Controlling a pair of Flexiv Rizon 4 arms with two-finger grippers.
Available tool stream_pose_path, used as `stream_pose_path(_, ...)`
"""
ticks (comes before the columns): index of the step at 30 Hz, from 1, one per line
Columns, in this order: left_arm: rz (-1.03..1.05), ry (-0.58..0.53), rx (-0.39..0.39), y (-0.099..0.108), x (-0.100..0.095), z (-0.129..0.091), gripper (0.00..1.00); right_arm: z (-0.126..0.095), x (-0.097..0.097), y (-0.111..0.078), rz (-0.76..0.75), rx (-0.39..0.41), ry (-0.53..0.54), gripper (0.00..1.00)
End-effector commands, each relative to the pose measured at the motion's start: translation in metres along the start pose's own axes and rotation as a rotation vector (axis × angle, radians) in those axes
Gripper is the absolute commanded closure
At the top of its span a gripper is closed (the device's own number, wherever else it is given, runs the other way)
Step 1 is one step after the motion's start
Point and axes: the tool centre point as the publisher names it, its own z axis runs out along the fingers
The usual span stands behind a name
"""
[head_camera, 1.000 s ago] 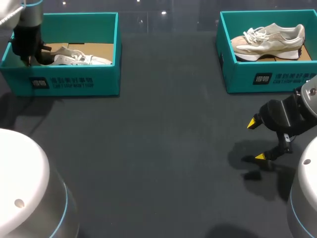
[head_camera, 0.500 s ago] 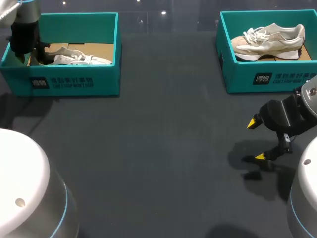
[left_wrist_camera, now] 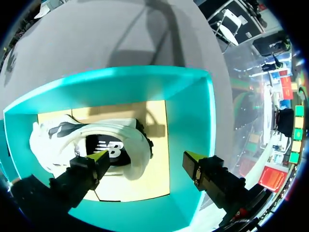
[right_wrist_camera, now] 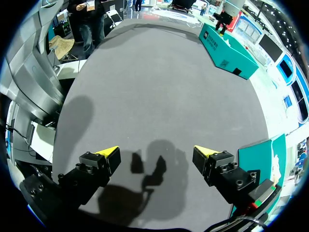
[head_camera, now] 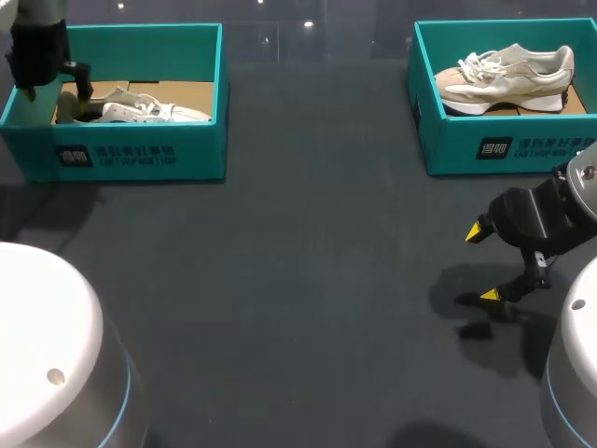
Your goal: Take the shoe out of the shoebox, open the shoe tongue, remove and reinsert the insole, then place the shoe into the shoebox
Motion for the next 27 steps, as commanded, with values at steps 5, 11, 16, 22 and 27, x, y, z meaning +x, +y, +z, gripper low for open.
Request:
stream_pose_path(5, -0.028, -0.019, -0.033, -0.01, 0.009, -0.043, 0.0, -0.001, 0.002, 0.0, 0.0, 0.003, -0.002, 0.0)
stream_pose_path(11, -0.05, -0.009, -0.064, -0.016, 0.017, -0.077, 0.0, -0.001, 0.002, 0.0, 0.0, 0.003, -0.002, 0.0)
stream_pose_path(16, -0.088, -0.021, -0.06, -0.019, 0.028, -0.106, 0.0, -0.001, 0.002, 0.0, 0.0, 0.003, -0.002, 0.0)
stream_pose_path(22, -0.102, -0.056, -0.045, -0.027, 0.035, -0.13, 0.0, -0.001, 0.002, 0.0, 0.0, 0.003, -0.002, 0.0)
stream_pose_path(27, -0.11, -0.083, -0.04, -0.03, 0.038, -0.142, 0.0, -0.001, 0.002, 0.0, 0.0, 0.003, -0.002, 0.0)
